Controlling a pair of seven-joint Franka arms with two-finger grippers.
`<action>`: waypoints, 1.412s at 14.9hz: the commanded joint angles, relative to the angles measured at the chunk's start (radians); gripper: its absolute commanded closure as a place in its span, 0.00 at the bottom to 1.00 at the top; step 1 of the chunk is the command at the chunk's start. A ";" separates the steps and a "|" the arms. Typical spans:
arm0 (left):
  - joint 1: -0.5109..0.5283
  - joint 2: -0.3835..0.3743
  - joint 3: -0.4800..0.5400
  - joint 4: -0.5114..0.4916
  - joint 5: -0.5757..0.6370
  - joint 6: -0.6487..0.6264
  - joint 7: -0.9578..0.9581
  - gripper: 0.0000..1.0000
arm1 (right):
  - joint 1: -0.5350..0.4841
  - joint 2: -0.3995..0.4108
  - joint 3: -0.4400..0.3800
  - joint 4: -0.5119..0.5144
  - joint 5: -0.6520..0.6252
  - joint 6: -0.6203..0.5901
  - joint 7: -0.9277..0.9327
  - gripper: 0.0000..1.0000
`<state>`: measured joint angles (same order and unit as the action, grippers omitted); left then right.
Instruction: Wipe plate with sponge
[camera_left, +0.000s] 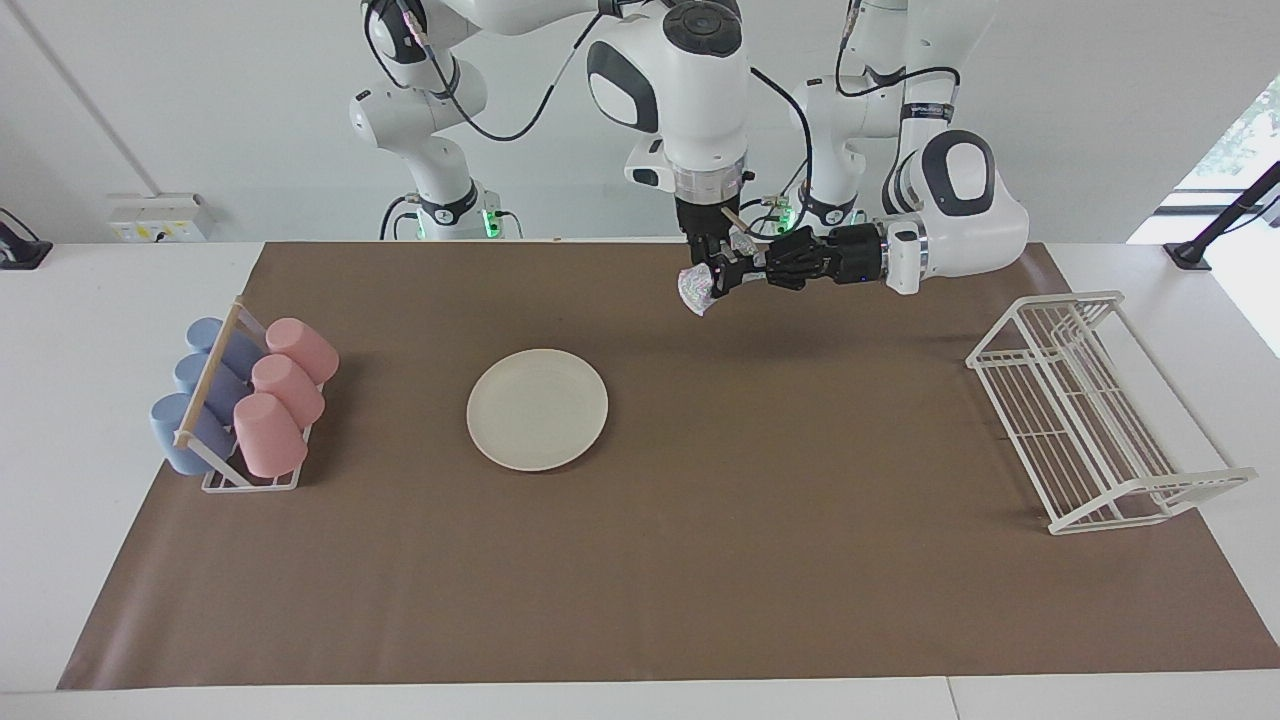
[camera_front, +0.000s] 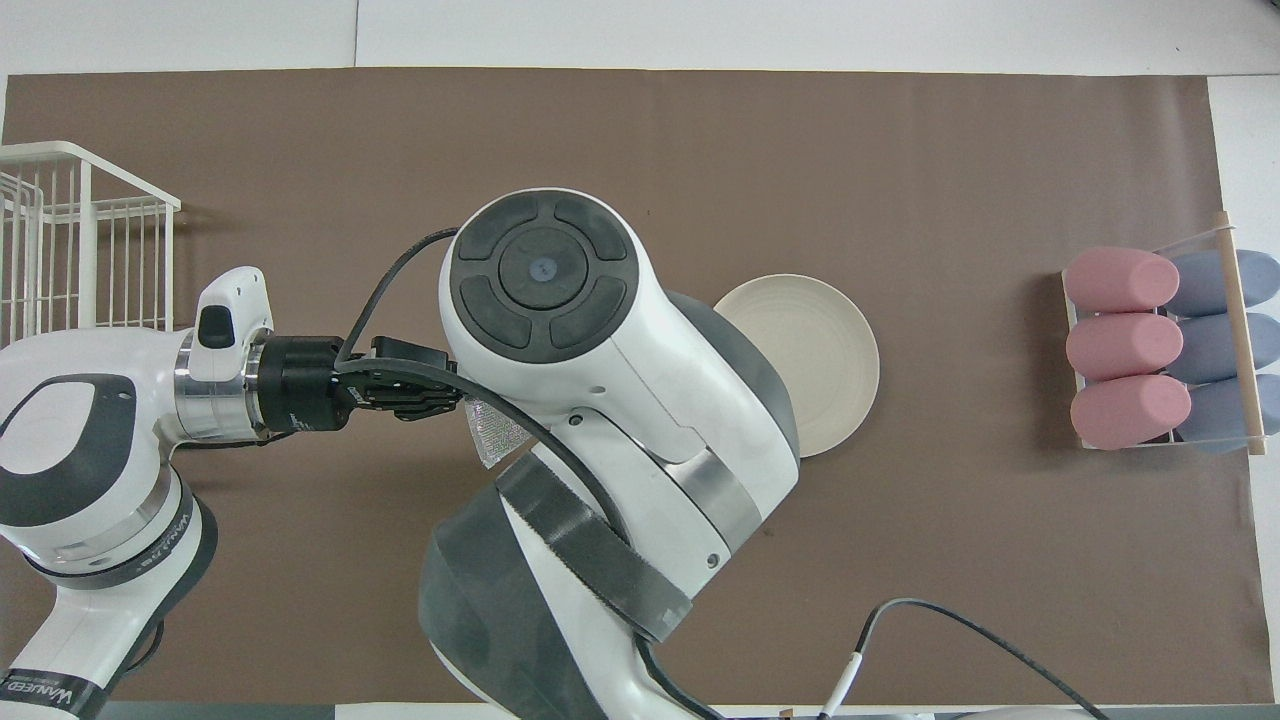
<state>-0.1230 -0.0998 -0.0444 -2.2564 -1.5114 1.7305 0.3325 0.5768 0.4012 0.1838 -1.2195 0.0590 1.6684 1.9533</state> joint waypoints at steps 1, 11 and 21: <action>-0.009 -0.032 0.012 -0.035 -0.020 -0.006 0.016 1.00 | -0.005 -0.024 0.002 -0.028 -0.005 0.005 0.021 0.37; -0.010 -0.034 0.012 -0.034 -0.016 -0.006 0.016 1.00 | -0.018 -0.025 -0.001 -0.026 -0.007 0.037 0.009 1.00; -0.017 -0.044 0.011 -0.034 -0.009 0.007 0.000 0.00 | -0.116 -0.106 -0.006 -0.211 -0.010 0.126 -0.011 1.00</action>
<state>-0.1268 -0.1147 -0.0443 -2.2590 -1.5117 1.7295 0.3331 0.5318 0.3759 0.1699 -1.2586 0.0544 1.7185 1.9535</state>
